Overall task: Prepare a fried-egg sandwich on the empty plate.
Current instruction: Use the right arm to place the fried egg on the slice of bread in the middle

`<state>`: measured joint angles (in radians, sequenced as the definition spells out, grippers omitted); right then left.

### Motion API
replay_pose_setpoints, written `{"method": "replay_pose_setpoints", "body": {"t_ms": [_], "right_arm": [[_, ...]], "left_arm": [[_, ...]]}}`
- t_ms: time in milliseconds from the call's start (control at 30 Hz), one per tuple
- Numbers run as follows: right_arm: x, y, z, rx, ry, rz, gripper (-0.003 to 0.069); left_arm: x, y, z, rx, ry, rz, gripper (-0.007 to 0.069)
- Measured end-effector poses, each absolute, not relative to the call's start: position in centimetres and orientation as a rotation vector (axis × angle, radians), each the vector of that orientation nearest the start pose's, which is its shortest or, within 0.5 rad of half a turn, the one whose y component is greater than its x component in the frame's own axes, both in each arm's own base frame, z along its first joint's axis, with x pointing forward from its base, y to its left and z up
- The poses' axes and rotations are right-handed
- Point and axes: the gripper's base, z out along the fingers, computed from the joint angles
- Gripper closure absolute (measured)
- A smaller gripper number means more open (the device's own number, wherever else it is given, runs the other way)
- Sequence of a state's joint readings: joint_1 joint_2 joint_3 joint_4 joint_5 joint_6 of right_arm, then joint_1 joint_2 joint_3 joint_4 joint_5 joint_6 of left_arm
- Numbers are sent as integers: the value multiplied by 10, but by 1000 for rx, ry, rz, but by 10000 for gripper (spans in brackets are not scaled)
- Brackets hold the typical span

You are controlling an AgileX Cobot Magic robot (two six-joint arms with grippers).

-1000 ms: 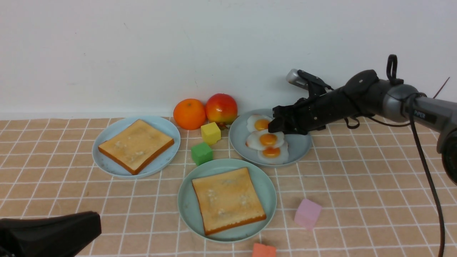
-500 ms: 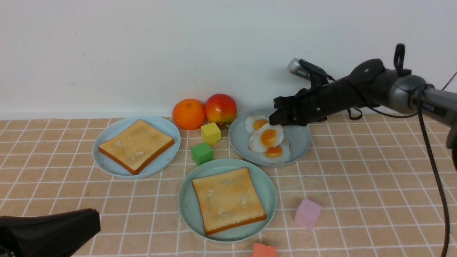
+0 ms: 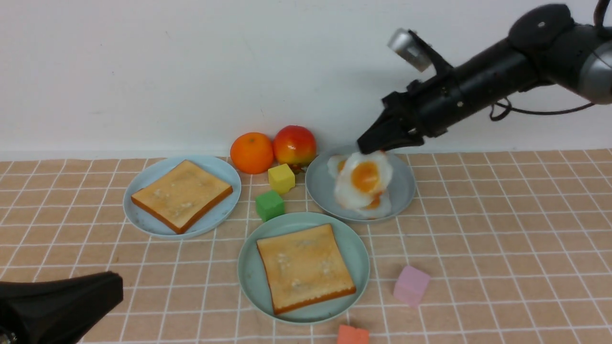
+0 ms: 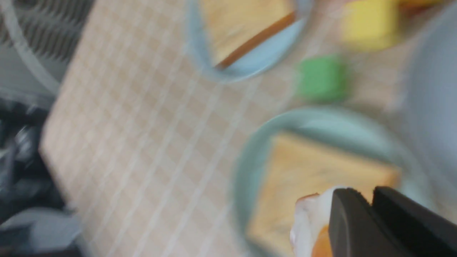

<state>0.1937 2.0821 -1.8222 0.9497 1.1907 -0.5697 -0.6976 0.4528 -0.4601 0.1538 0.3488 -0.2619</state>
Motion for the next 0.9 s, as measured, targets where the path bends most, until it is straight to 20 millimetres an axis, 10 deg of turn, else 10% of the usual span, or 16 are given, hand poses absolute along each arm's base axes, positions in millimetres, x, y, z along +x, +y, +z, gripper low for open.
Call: {"method": "replay_pose_setpoints", "body": {"t_ms": [300,567,900], "right_arm": [[386,213,232,-482,2487,1275,588],[395,218,188,-353,2546,1191,588],[398,217,181,-258,2585,1189,518]], "left_arm": [[78,-57,298,512,1851,-482,619],[78,-57,298,517,1850,-474,616],[78,-57,298,518,1849,-471,606]]}}
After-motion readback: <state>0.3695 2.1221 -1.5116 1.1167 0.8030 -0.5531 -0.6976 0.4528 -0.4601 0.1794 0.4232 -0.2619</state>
